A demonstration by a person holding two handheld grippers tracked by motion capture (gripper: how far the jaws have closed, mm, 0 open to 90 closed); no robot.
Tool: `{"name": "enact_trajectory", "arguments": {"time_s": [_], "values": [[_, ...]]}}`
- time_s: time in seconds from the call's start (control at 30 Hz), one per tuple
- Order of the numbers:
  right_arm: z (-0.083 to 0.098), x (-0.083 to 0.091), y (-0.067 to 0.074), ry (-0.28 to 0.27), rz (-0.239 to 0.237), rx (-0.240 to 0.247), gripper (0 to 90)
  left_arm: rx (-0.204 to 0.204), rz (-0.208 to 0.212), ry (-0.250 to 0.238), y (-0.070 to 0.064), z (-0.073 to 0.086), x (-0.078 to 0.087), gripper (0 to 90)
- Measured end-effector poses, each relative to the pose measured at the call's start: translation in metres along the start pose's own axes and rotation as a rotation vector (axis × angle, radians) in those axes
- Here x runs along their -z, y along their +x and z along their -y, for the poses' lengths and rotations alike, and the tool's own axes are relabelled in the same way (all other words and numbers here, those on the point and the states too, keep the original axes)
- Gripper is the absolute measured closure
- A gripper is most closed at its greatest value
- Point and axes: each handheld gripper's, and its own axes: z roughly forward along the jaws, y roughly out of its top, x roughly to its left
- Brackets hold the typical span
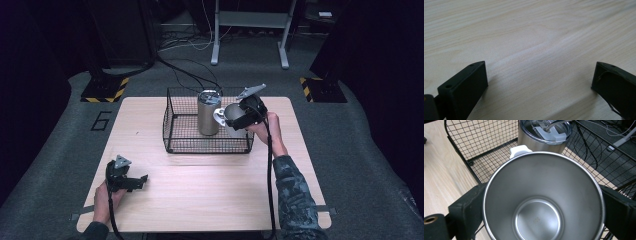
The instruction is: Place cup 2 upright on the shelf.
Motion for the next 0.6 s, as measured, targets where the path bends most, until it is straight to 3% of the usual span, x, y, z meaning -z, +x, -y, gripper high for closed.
{"name": "enact_trajectory", "arguments": {"time_s": [0.03, 0.27, 0.3, 0.37, 0.4, 0.6], "values": [[0.0, -0.001, -0.002, 0.001, -0.007, 0.019, 5.6, 0.0, 0.0, 0.0, 0.0, 0.0, 0.0, 0.0], [0.002, -0.009, -0.004, 0.004, -0.002, 0.01, 5.6, 0.0, 0.0, 0.0, 0.0, 0.0, 0.0, 0.0], [0.002, -0.009, -0.003, 0.011, -0.002, -0.008, 5.6, 0.0, 0.0, 0.0, 0.0, 0.0, 0.0, 0.0], [0.002, -0.011, -0.005, 0.007, 0.0, 0.012, 5.6, 0.0, 0.0, 0.0, 0.0, 0.0, 0.0, 0.0], [0.003, -0.012, -0.004, 0.005, 0.002, -0.006, 5.6, 0.0, 0.0, 0.0, 0.0, 0.0, 0.0, 0.0], [0.003, -0.017, -0.007, 0.018, -0.004, 0.001, 5.6, 0.0, 0.0, 0.0, 0.0, 0.0, 0.0, 0.0]]}}
